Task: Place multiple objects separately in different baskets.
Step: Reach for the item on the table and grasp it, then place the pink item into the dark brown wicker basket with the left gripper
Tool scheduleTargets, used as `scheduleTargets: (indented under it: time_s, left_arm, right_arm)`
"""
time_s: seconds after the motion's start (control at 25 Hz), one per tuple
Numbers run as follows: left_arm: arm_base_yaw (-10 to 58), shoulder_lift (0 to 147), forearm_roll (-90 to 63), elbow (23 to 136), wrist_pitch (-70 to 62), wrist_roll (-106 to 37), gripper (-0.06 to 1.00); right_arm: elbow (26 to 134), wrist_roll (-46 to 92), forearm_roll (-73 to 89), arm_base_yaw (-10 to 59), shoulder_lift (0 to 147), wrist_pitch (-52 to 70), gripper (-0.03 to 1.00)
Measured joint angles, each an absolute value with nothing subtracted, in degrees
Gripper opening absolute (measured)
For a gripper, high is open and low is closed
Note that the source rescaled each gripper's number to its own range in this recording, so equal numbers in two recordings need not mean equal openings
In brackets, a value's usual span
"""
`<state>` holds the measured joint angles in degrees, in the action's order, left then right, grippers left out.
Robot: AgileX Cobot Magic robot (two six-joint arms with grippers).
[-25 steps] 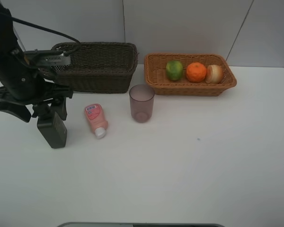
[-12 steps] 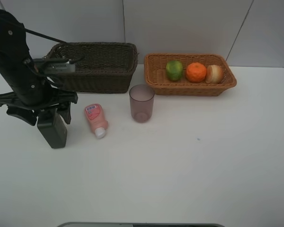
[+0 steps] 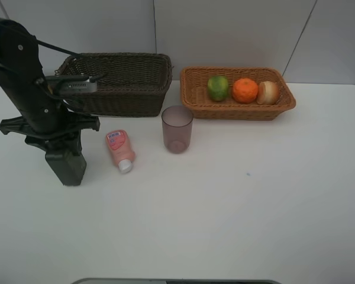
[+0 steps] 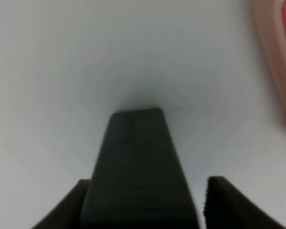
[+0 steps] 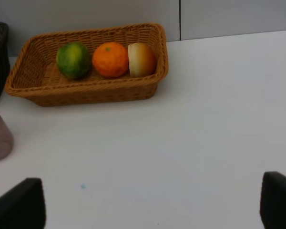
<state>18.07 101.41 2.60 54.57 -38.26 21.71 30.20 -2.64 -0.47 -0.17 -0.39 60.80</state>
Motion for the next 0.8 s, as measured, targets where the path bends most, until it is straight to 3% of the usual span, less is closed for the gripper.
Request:
scheduleTargets:
  time_s: [0.8]
  left_arm:
    - [18.07, 101.48, 2.68, 54.63, -37.78, 21.71, 0.47]
  right_arm:
    - [30.2, -2.64, -0.47, -0.17, -0.39, 60.8, 1.0]
